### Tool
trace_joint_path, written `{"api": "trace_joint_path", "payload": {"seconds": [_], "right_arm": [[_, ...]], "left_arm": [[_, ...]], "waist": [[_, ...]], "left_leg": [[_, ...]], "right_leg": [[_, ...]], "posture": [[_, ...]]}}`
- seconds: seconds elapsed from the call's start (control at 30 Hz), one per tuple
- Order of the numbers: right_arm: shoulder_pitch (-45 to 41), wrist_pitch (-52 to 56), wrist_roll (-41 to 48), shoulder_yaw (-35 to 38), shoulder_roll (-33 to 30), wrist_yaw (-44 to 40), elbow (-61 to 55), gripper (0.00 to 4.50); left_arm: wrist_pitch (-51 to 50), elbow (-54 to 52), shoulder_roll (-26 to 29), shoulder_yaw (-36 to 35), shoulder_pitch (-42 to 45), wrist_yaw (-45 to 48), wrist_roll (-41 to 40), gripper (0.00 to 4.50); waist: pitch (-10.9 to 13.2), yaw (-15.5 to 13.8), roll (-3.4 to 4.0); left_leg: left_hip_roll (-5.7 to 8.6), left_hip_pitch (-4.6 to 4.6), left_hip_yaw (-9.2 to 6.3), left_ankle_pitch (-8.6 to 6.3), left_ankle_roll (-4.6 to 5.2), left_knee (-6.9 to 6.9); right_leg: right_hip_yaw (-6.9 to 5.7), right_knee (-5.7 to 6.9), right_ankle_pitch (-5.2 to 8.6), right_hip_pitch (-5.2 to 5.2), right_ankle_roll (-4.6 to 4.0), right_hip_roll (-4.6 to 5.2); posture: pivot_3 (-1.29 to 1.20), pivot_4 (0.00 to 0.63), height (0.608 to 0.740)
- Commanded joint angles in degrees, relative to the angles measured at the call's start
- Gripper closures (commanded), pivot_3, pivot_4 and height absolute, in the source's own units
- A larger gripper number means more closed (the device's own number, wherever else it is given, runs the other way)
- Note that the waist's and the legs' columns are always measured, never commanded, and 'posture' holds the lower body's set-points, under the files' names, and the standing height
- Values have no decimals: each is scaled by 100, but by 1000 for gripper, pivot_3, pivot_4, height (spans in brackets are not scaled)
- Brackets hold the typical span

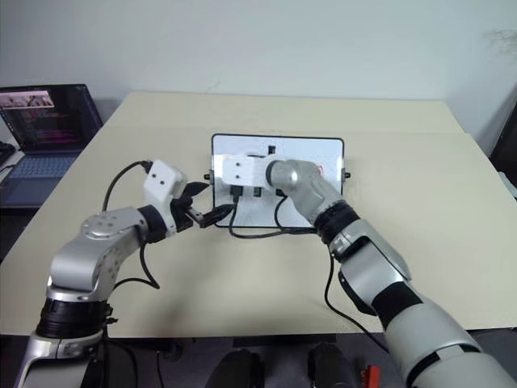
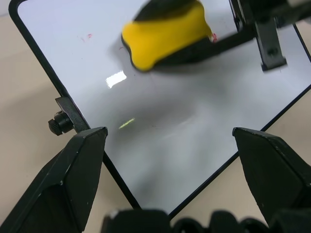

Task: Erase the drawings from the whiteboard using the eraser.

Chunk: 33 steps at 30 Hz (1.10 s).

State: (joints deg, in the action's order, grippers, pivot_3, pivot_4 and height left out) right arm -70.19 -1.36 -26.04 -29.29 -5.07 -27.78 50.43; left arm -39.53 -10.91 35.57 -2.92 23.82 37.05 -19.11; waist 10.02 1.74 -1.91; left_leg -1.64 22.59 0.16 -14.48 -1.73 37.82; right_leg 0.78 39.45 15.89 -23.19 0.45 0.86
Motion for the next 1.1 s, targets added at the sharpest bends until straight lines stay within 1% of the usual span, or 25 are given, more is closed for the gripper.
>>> {"api": "trace_joint_path", "payload": {"seconds": [0.03, 0.13, 0.23, 0.33, 0.5, 0.6, 0.73, 0.87, 0.97, 1.1], "right_arm": [[105, 129, -106, -54, -163, -336, 179, 3233], [323, 225, -142, -216, -239, -878, 13, 3234], [464, 274, -170, -282, -286, -1156, -181, 3234], [402, 207, -206, -212, -229, -829, -185, 3234], [87, -106, -159, 19, -58, 143, 6, 3234], [-29, -249, -65, 105, 42, 413, 111, 3234], [-3, -228, -4, 117, 140, 228, 154, 3234], [250, 3, 115, 91, 135, -440, 48, 3234], [266, -21, 148, 235, 143, -275, -25, 3234], [225, 94, 608, 796, 209, 3, -359, 3234]], "left_arm": [[99, -152, 8, -24, 62, 21, -11, 0], [105, -143, 10, -23, 68, 22, -10, 0], [105, -147, 8, -14, 71, 19, -9, 0], [99, -158, 7, -8, 69, 20, -12, 0], [84, -182, 9, 0, 51, 26, -20, 0], [71, -194, 11, -10, 45, 19, -25, 0], [54, -222, 9, -25, 26, 1, -33, 0], [45, -225, 18, -58, 21, -11, -44, 0], [43, -201, 17, -81, 30, -14, -57, 0], [63, -136, 0, -68, 83, 27, -82, 0]], "waist": [[0, 1, 0], [-1, 0, -1], [-1, 6, -1], [-1, 6, -1], [2, 6, 1], [3, 3, 1], [3, 12, 1], [3, 13, 2], [3, 10, 2], [7, 7, 3]], "left_leg": [[0, 0, 0, 0, 0, -1], [0, 2, -1, -1, 0, -2], [0, 0, 0, -1, 0, -2], [-1, -3, -2, 0, 1, -1], [-3, -4, -1, 1, 1, 0], [-2, 3, -2, 1, 0, -1], [-3, 17, -1, -1, -1, -7], [-4, 18, -2, -2, -1, -21], [-3, 17, -3, -2, -1, -27], [-3, 19, -5, -2, -1, -28]], "right_leg": [[0, -1, 0, 0, 0, 0], [-1, -4, 0, 0, 0, 0], [0, -4, 0, 2, 1, 1], [-2, 1, 0, 2, 1, -1], [-1, 3, -1, 1, 0, -2], [-2, -3, -1, -2, -1, -2], [-2, -18, -1, -9, -1, -2], [-4, -32, -1, -9, -1, -2], [-6, -36, -2, -8, -1, -1], [-9, -36, -2, -9, -1, 0]], "posture": [[0, 150, 740], [0, 150, 740], [0, 150, 740], [0, 150, 740], [0, 150, 740], [0, 150, 740], [0, 150, 740], [0, 150, 740], [0, 150, 740], [0, 150, 740]]}}
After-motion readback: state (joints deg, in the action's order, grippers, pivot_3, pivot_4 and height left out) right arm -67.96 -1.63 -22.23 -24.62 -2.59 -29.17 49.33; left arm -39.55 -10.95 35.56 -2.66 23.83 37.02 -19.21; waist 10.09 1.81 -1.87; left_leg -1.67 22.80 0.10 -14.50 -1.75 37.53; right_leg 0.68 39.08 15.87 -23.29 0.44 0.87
